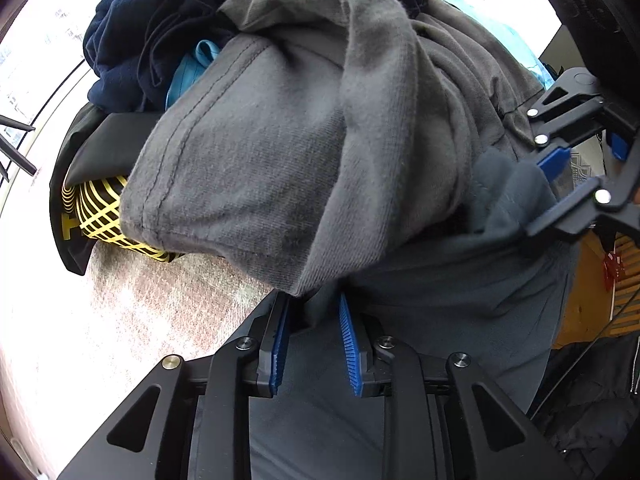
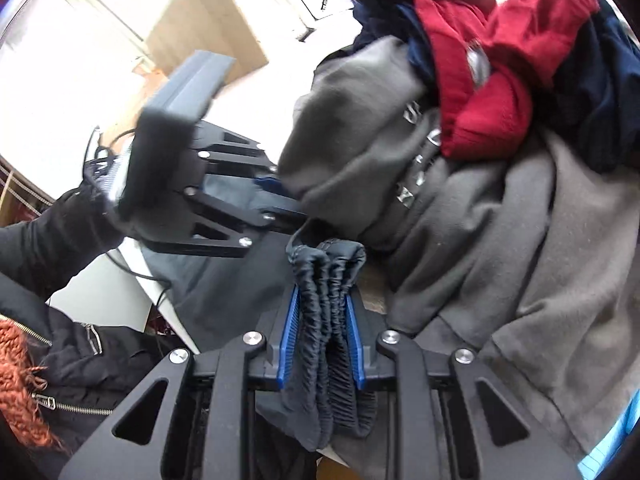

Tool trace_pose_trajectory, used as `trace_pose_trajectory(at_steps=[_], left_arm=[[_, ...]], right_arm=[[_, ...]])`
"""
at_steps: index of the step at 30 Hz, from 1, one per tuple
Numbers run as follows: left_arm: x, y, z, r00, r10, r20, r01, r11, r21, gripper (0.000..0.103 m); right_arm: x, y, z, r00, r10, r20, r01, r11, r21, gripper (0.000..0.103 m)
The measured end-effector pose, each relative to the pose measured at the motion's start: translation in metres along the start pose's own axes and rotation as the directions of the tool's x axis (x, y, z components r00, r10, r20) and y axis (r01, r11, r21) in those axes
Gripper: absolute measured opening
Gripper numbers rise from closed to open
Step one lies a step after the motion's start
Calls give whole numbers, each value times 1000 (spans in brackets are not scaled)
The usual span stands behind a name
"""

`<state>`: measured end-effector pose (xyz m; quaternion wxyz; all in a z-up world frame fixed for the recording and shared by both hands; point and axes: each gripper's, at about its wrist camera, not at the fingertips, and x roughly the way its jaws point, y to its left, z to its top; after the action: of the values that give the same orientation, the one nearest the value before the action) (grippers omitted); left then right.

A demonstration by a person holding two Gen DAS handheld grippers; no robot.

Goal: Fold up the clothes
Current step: 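Lift the dark trousers by the waistband out of the pile with the right gripper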

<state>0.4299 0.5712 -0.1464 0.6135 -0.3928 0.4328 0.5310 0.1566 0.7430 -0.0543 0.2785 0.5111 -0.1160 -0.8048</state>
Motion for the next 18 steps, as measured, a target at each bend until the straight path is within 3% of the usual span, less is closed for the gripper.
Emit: trace_pose_trajectory(at_steps=[4,11,14,18], left_arm=[[-1,-8,2,1000,1,-1,-1,1000,3,23],[-2,-22,5,1000,-5,-1,5,1000,-1,25],[-3,-29,1,1000,0,-2,0,1000,-2,26],[-18,-39,-7,1000,-10,28,11,1000,-8,30]], right_arm=[[18,-2,3,997,-56,-55,57,998,8,25],[30,-24,3,996,94,1,-94,990,101,23],[18,-2,-2,999,31,44,-34,996,85,16],[-8,33,-12,991,-55,119,41,992,117,14]])
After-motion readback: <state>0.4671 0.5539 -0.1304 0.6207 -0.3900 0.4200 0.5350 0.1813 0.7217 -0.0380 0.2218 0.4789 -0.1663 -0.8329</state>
